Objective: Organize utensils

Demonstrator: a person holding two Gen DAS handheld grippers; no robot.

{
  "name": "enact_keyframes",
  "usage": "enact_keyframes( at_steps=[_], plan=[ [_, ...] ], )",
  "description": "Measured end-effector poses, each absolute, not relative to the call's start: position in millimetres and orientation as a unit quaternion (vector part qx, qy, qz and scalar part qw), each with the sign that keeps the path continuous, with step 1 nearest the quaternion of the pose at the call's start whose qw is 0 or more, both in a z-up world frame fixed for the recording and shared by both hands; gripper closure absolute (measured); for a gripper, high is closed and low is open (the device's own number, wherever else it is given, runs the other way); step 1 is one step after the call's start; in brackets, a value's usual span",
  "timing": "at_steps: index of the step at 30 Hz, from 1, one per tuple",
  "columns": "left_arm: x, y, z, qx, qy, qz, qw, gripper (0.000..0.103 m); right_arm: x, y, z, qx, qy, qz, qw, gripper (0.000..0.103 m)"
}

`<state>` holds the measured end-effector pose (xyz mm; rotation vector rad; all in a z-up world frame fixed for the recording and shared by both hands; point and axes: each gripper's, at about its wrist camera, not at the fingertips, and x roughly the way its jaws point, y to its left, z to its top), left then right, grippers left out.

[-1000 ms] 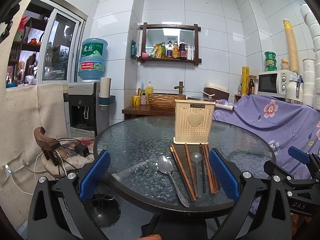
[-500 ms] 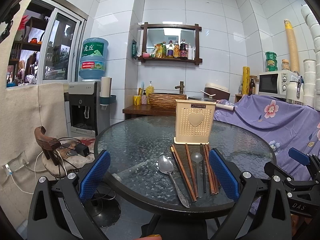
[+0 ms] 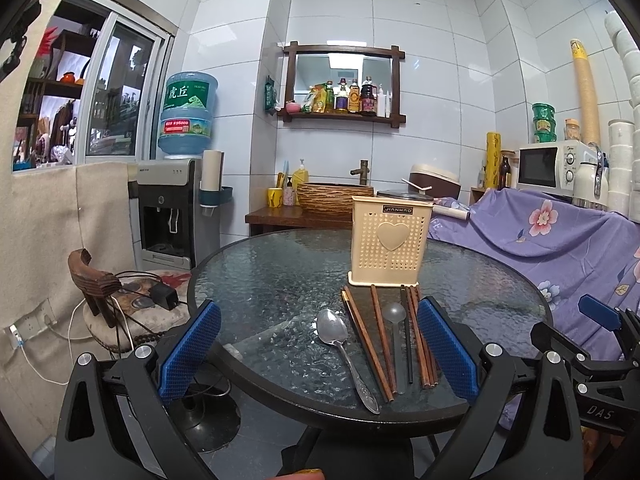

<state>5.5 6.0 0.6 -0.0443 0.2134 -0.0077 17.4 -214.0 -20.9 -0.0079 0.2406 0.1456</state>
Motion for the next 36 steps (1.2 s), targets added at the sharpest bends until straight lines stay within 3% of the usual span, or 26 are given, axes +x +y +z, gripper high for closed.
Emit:
enact_keyframes(
  at_steps=[36],
  plan=[
    [17,10,-1,-0.019,0.127,0.001,0.992,0.006,35,-212,-21,-0.008,0.145,0.069,0.987,0.005]
  ],
)
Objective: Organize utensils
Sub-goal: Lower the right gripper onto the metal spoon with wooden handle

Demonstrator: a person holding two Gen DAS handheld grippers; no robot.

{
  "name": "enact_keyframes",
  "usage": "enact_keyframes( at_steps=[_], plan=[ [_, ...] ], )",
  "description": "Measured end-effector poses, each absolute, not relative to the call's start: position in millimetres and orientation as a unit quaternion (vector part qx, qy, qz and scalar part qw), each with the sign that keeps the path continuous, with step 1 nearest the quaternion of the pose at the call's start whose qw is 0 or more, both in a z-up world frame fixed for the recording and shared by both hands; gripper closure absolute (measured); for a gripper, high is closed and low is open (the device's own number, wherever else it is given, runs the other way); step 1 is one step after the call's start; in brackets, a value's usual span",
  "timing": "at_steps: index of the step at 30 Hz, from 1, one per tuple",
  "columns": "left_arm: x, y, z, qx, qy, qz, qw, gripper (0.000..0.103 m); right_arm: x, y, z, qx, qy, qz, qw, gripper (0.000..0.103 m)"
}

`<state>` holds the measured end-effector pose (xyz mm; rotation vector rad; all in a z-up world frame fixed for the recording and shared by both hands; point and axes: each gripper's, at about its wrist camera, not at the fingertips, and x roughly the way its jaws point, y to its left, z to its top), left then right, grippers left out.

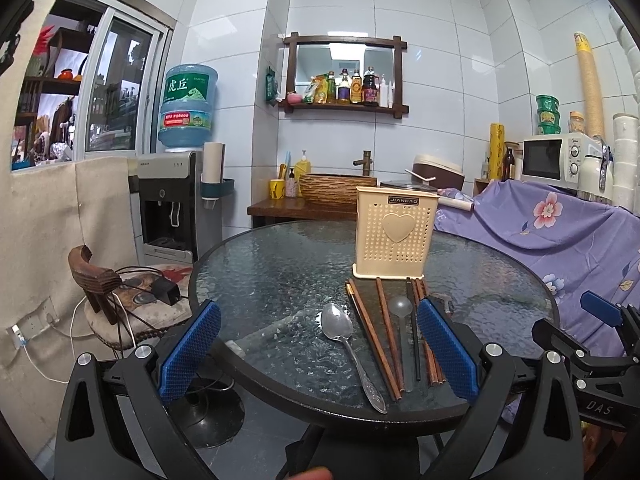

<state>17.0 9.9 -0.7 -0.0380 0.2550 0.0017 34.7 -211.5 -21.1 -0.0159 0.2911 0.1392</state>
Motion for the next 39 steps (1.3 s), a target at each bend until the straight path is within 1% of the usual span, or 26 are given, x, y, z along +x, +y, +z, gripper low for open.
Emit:
enact_keyframes(
  at_steps=[5,9,12,19,20,22,23,25,26,28,29,31,33,35,36,39],
  plan=[
    [44,16,-1,-0.016,0.167,0.006,0.986,0.006,61,-209,-22,-0.010,0.182,0.077,0.980,0.005],
    [75,26,-7,-0.010,0.222,0.017,0.975,0.006,81,-206,-23,-0.032,0.195,0.066,0.978,0.005],
    [98,43,-15,-0.025,0.263,0.013,0.964,0.006,98,-211,-24,-0.035,0.216,0.069,0.973,0.005],
    [127,60,-22,-0.044,0.314,-0.015,0.948,0.007,150,-234,-35,-0.006,0.283,0.085,0.955,0.005],
    [132,59,-23,-0.041,0.322,-0.018,0.946,0.008,158,-236,-36,0.000,0.294,0.089,0.952,0.005],
    [142,55,-25,-0.033,0.340,-0.031,0.939,0.015,175,-238,-40,0.019,0.320,0.099,0.942,0.005],
    [147,52,-27,-0.033,0.349,-0.040,0.936,0.016,183,-238,-42,0.028,0.335,0.105,0.936,0.005],
    [156,48,-30,-0.034,0.364,-0.052,0.929,0.024,200,-235,-47,0.047,0.363,0.120,0.923,0.006],
    [160,45,-32,-0.032,0.370,-0.053,0.927,0.026,205,-234,-48,0.047,0.367,0.119,0.921,0.006],
    [167,39,-35,-0.025,0.382,-0.055,0.922,0.028,219,-229,-50,0.038,0.380,0.110,0.918,0.009],
    [169,37,-37,-0.022,0.386,-0.056,0.920,0.029,224,-227,-50,0.037,0.384,0.109,0.916,0.014],
    [172,34,-39,-0.016,0.393,-0.057,0.917,0.029,238,-224,-52,0.036,0.397,0.101,0.912,0.016],
    [175,31,-40,-0.007,0.397,-0.057,0.916,0.029,250,-223,-54,0.033,0.411,0.095,0.906,0.022],
    [177,28,-43,0.006,0.403,-0.052,0.914,0.029,260,-222,-57,0.031,0.424,0.087,0.901,0.025],
    [178,27,-44,0.008,0.405,-0.050,0.913,0.030,265,-222,-59,0.031,0.432,0.086,0.897,0.032],
    [181,27,-48,0.009,0.412,-0.051,0.910,0.030,275,-223,-64,0.041,0.460,0.083,0.883,0.040]
  ],
)
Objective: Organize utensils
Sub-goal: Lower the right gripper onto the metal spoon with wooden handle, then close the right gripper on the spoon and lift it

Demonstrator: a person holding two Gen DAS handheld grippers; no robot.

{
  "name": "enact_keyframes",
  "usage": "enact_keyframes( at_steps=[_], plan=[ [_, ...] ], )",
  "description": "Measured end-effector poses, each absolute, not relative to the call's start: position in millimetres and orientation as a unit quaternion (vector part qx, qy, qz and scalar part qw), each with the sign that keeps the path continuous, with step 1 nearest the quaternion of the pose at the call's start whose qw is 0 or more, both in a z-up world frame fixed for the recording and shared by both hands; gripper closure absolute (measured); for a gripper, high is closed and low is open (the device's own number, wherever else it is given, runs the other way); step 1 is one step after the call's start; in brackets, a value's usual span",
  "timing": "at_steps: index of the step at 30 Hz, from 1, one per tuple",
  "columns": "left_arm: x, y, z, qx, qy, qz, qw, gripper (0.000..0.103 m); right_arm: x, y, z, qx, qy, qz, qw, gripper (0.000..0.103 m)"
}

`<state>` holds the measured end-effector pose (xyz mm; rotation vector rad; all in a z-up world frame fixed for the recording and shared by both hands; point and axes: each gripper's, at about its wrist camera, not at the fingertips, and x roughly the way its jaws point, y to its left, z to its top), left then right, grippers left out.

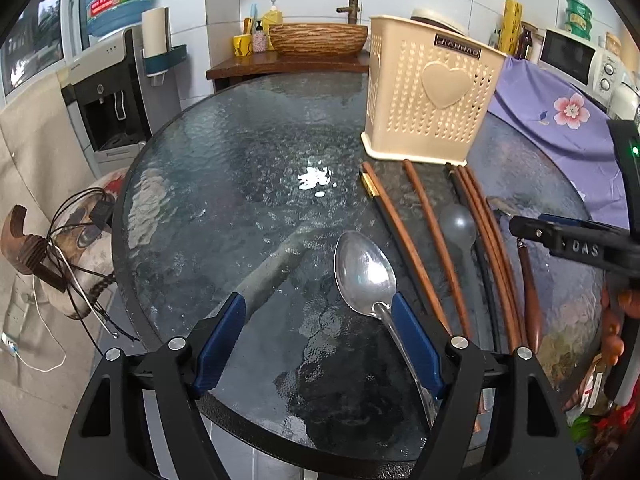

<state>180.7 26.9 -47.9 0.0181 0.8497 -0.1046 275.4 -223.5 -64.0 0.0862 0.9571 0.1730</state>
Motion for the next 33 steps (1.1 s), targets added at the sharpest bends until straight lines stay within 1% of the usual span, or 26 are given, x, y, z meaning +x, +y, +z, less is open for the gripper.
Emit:
enact_keyframes(
  at_steps=[6,9,18,19,21,24,30,32,33],
  plan=[
    [187,21,-54,0.020,0.421,-0.051,0.905,0.030,286,-222,-66,0.045,0.478,0.088,0.873,0.044],
    [191,18,-57,0.024,0.428,-0.051,0.902,0.031,293,-219,-65,0.036,0.483,0.087,0.870,0.048],
    [202,3,-65,0.046,0.435,-0.046,0.898,0.035,308,-209,-63,0.025,0.505,0.095,0.858,0.051],
    [203,2,-65,0.048,0.436,-0.047,0.897,0.036,309,-208,-63,0.025,0.507,0.096,0.856,0.051],
    [207,3,-64,0.046,0.441,-0.051,0.895,0.039,310,-209,-63,0.027,0.514,0.100,0.852,0.056],
    [212,6,-63,0.040,0.449,-0.053,0.891,0.044,312,-211,-62,0.026,0.521,0.107,0.846,0.056],
    [223,9,-62,0.034,0.461,-0.054,0.885,0.044,313,-217,-61,0.031,0.522,0.111,0.845,0.056],
    [224,7,-61,0.030,0.462,-0.056,0.884,0.042,314,-221,-61,0.036,0.523,0.114,0.844,0.056],
    [224,7,-61,0.030,0.462,-0.054,0.885,0.037,313,-222,-61,0.035,0.524,0.115,0.843,0.056]
  ],
)
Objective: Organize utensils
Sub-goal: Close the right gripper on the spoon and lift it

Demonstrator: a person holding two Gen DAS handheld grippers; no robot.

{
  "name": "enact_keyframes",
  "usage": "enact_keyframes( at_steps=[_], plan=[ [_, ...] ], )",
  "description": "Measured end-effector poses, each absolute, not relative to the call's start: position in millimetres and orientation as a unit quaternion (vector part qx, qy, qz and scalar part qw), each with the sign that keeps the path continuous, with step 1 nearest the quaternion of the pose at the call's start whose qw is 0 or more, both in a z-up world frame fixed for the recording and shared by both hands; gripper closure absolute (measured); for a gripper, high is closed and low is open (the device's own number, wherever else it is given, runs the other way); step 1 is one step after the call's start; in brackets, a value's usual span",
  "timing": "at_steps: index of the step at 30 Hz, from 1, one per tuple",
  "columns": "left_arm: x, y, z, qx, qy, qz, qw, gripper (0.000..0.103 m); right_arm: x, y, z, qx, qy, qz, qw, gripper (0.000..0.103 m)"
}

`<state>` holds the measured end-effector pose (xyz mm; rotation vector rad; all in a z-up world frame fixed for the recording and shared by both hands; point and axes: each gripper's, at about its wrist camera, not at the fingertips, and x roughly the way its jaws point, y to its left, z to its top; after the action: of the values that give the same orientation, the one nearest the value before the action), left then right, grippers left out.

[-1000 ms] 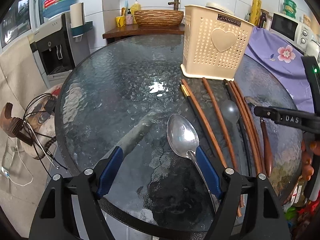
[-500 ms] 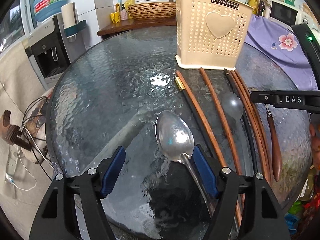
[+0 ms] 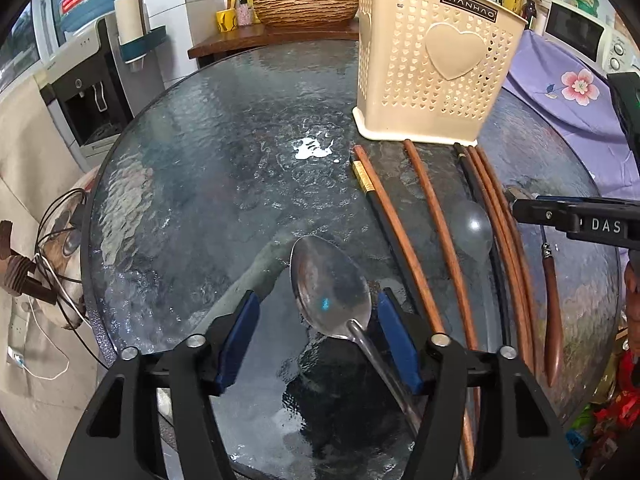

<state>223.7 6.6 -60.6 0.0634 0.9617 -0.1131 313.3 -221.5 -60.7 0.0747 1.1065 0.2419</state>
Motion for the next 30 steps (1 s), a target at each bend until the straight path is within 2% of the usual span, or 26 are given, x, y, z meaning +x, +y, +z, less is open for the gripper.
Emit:
enact_keyframes(
  at_steps=[5,8,14,18,24,30],
  plan=[
    [226,3,-64,0.028,0.462,-0.038,0.886,0.035,310,-218,-61,0.011,0.520,0.110,0.847,0.056],
    [233,1,-64,0.021,0.463,-0.025,0.886,0.039,306,-217,-62,0.009,0.521,0.111,0.847,0.056],
    [244,-10,-61,0.022,0.461,-0.018,0.887,0.054,306,-217,-61,0.017,0.526,0.110,0.843,0.056],
    [247,-16,-60,0.026,0.461,-0.024,0.887,0.068,309,-220,-60,0.027,0.525,0.112,0.843,0.057],
    [249,-13,-59,0.019,0.464,-0.037,0.885,0.069,313,-230,-58,0.054,0.518,0.124,0.844,0.057],
    [249,-1,-43,0.000,0.439,-0.048,0.897,0.069,299,-229,-36,0.004,0.443,0.113,0.889,0.057]
  ],
)
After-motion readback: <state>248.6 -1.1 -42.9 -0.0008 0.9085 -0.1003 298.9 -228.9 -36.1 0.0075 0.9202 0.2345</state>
